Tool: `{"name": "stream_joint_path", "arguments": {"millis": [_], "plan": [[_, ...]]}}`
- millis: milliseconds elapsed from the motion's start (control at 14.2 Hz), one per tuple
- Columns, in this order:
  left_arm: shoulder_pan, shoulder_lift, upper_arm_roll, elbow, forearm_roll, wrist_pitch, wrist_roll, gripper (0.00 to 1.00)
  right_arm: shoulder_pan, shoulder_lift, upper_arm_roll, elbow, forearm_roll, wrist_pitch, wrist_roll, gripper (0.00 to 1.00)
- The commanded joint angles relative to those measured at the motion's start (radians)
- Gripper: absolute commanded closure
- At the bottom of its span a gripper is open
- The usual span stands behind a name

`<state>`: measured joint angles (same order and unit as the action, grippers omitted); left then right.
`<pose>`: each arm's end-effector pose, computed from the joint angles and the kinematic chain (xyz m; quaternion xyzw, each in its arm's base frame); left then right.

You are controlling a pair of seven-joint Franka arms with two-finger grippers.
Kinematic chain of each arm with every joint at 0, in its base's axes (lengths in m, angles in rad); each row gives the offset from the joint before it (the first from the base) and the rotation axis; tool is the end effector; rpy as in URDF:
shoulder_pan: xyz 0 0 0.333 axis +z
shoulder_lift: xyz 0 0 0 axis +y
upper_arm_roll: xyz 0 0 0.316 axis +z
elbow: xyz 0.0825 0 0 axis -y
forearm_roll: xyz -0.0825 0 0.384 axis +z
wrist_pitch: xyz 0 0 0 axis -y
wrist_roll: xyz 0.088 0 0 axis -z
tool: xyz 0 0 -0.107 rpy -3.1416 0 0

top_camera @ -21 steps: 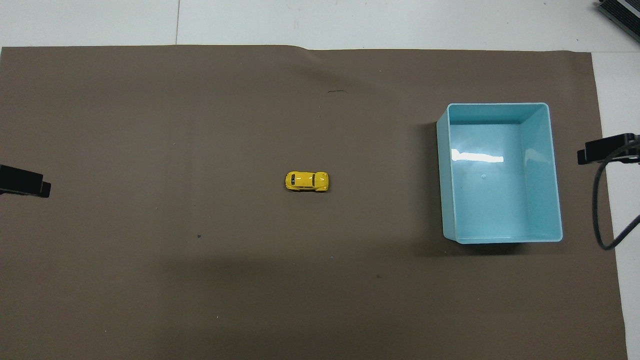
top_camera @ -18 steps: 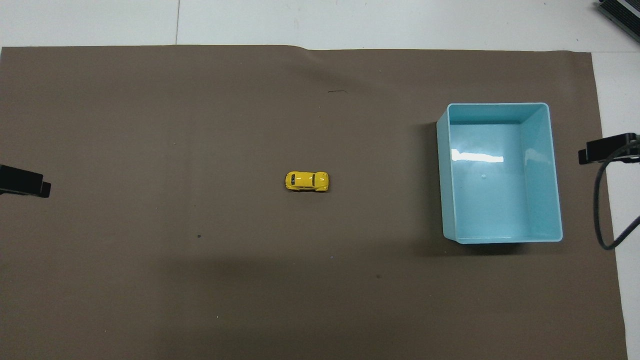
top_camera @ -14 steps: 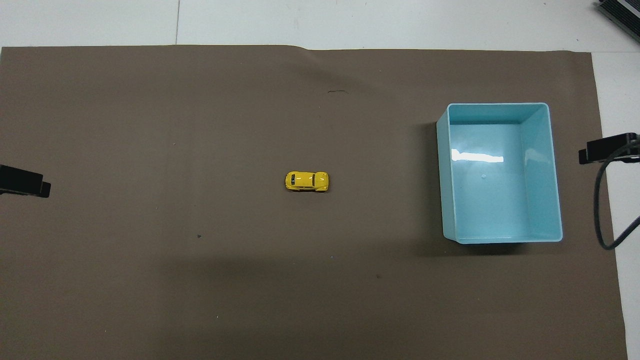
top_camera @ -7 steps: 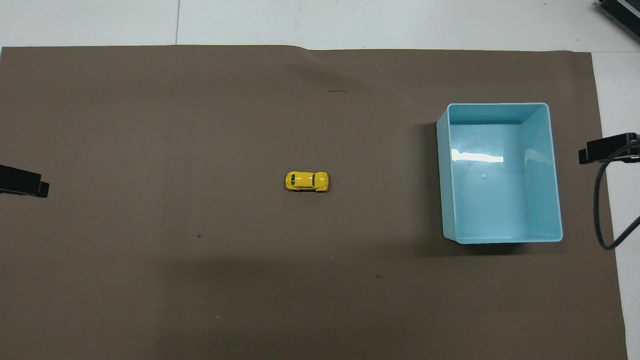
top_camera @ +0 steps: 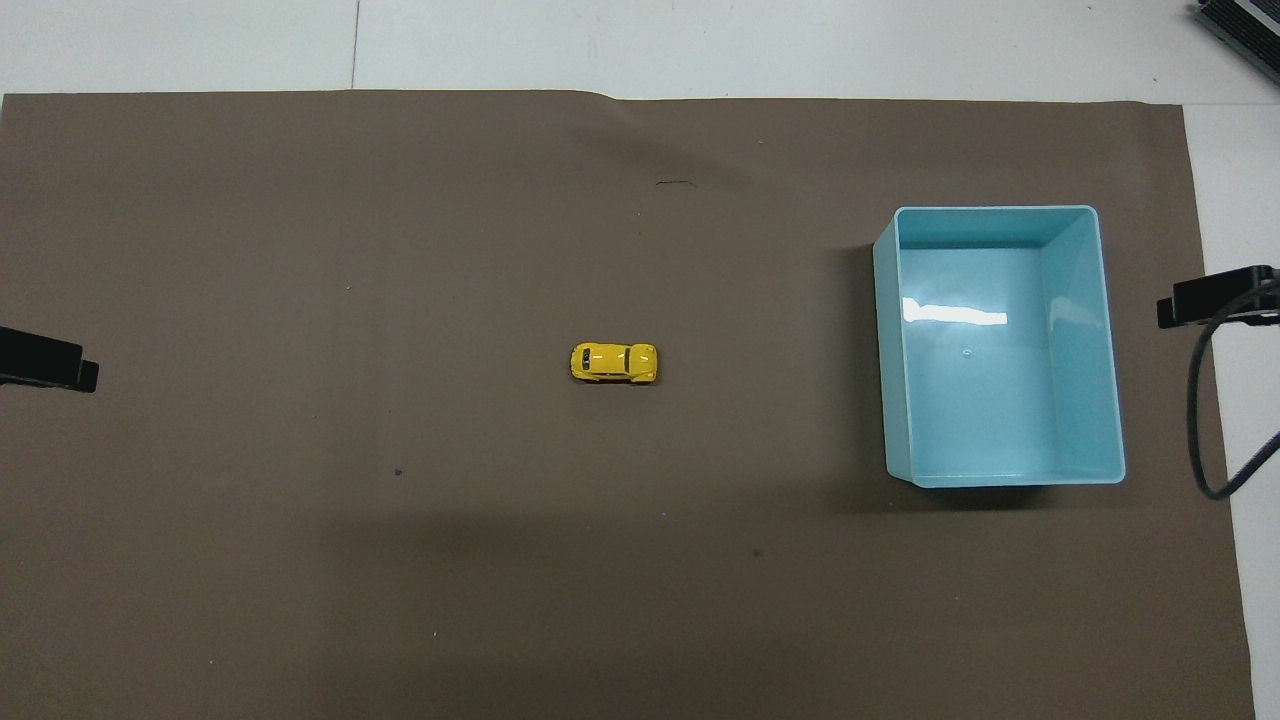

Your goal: Wind up and store yellow beetle car

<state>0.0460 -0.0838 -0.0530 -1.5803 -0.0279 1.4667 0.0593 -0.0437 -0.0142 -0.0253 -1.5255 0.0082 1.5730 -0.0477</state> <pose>0.5173 -0.0082 0.6560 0.9992 -0.0343 -0.0146 0.0121 0.5496 -0.0372 0.6540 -0.9995 0.0105 -0.0310 0.0025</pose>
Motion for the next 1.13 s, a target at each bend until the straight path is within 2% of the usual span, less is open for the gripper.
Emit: {"name": "stream_joint_path", "arguments": {"millis": [0, 424, 918, 1059], "plan": [[-0.009, -0.019, -0.002, -0.041, -0.006, 0.034, -0.097, 0.0, -0.007, 0.01, 0.01, 0.018, -0.014, -0.002, 0.022, 0.0], [-0.015, -0.016, -0.01, -0.061, -0.007, 0.035, -0.156, 0.0, -0.008, 0.01, 0.01, 0.018, -0.004, -0.002, 0.022, 0.0], [-0.109, -0.013, -0.01, -0.113, -0.007, 0.104, -0.34, 0.0, -0.008, 0.008, 0.01, 0.018, -0.004, -0.001, 0.025, 0.0], [-0.123, -0.001, -0.01, -0.115, -0.007, 0.127, -0.389, 0.0, -0.008, 0.008, 0.01, 0.018, -0.004, 0.031, 0.026, 0.0]]}}
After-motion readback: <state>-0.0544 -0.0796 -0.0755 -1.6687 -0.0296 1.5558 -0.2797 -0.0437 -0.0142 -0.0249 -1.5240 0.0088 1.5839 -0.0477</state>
